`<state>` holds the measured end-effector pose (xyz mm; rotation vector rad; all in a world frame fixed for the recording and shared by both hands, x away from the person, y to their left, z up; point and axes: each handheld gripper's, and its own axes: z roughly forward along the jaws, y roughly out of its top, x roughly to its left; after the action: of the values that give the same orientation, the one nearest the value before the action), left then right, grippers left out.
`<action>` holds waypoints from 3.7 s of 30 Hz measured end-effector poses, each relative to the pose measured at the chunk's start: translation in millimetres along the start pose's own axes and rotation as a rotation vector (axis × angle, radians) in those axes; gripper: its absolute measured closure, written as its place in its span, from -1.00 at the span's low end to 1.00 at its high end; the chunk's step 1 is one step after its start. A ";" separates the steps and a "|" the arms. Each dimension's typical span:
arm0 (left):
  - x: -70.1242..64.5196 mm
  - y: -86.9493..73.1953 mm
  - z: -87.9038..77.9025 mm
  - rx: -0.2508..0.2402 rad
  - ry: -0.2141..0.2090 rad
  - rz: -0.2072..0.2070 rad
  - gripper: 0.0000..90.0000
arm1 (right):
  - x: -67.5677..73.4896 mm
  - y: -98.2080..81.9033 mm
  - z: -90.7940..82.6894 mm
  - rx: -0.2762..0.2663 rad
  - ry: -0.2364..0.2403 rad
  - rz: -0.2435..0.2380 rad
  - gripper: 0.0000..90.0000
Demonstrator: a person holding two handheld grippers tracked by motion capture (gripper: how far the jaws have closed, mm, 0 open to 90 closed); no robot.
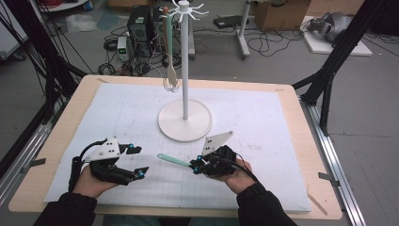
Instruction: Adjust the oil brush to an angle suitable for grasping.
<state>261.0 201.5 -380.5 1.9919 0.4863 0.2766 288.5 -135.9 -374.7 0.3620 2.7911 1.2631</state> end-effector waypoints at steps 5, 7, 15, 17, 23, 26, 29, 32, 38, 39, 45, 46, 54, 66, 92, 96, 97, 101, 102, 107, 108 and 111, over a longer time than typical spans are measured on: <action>-4.3 7.1 7.0 0.002 -0.025 0.010 -0.38 | 2.9 2.5 0.8 -0.008 0.006 -0.018 0.81; -4.5 8.0 9.7 0.006 -0.030 0.010 -0.37 | 4.2 3.5 0.6 -0.013 0.010 -0.021 0.81; -4.7 11.9 18.7 0.019 -0.064 0.011 -0.27 | 8.9 9.6 -2.5 -0.021 0.019 -0.047 0.81; -4.3 12.0 20.7 0.017 -0.074 0.007 -0.24 | 10.9 11.2 -2.9 -0.016 0.021 -0.056 0.81; -4.4 12.7 22.1 0.018 -0.103 0.002 -0.04 | 14.9 15.3 -2.3 -0.015 0.025 -0.075 0.81; -4.2 13.4 22.2 0.022 -0.116 0.004 0.01 | 15.9 16.5 -1.2 -0.014 0.027 -0.085 0.81; -4.6 13.3 23.0 0.021 -0.129 -0.002 0.05 | 16.7 17.5 0.5 -0.010 0.032 -0.091 0.81; -4.6 13.2 23.2 0.028 -0.143 0.000 0.12 | 17.5 18.3 1.6 -0.010 0.035 -0.094 0.81; -5.4 13.9 24.8 0.036 -0.158 0.010 0.16 | 18.7 19.1 2.4 -0.010 0.036 -0.103 0.81; -5.5 14.1 25.1 0.037 -0.162 0.011 0.17 | 18.7 19.2 2.6 -0.012 0.035 -0.107 0.81; -6.4 14.3 26.0 0.037 -0.175 0.020 0.25 | 20.1 19.7 3.3 -0.009 0.039 -0.112 0.81; -6.1 14.3 25.7 0.033 -0.182 0.021 0.26 | 20.0 19.7 3.6 -0.014 0.041 -0.117 0.81; -6.1 15.2 24.1 0.038 -0.199 0.035 0.38 | 21.9 20.7 3.9 -0.019 0.044 -0.129 0.81; -6.3 15.0 23.9 0.042 -0.219 0.038 0.43 | 22.2 20.4 3.3 -0.022 0.050 -0.143 0.81; -7.7 16.0 23.9 0.063 -0.267 0.066 0.63 | 20.7 18.2 7.1 0.003 0.045 -0.167 0.81; -9.2 16.0 24.3 0.061 -0.280 0.084 0.80 | 18.9 16.9 5.4 -0.002 0.052 -0.163 0.88; -10.2 16.4 24.8 0.065 -0.289 0.091 0.81 | 18.5 16.7 5.7 -0.004 0.049 -0.163 0.88; -12.8 17.9 25.4 0.089 -0.285 0.130 0.84 | 17.8 15.5 9.2 0.020 0.046 -0.174 0.88; -13.1 18.0 25.2 0.089 -0.284 0.133 0.84 | 17.9 15.4 9.7 0.019 0.048 -0.175 0.88; -14.9 20.1 23.7 0.095 -0.284 0.155 0.85 | 17.6 15.5 10.2 0.020 0.057 -0.181 0.87; -15.5 20.3 23.7 0.092 -0.283 0.155 0.85 | 17.9 15.5 10.7 0.024 0.068 -0.179 0.86; -16.6 21.5 22.9 0.090 -0.280 0.164 0.85 | 18.2 16.6 12.2 0.034 0.064 -0.189 0.83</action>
<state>259.9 167.2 -371.5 2.1208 0.1590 0.0744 275.8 -112.1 -369.6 0.0568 2.8220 1.2071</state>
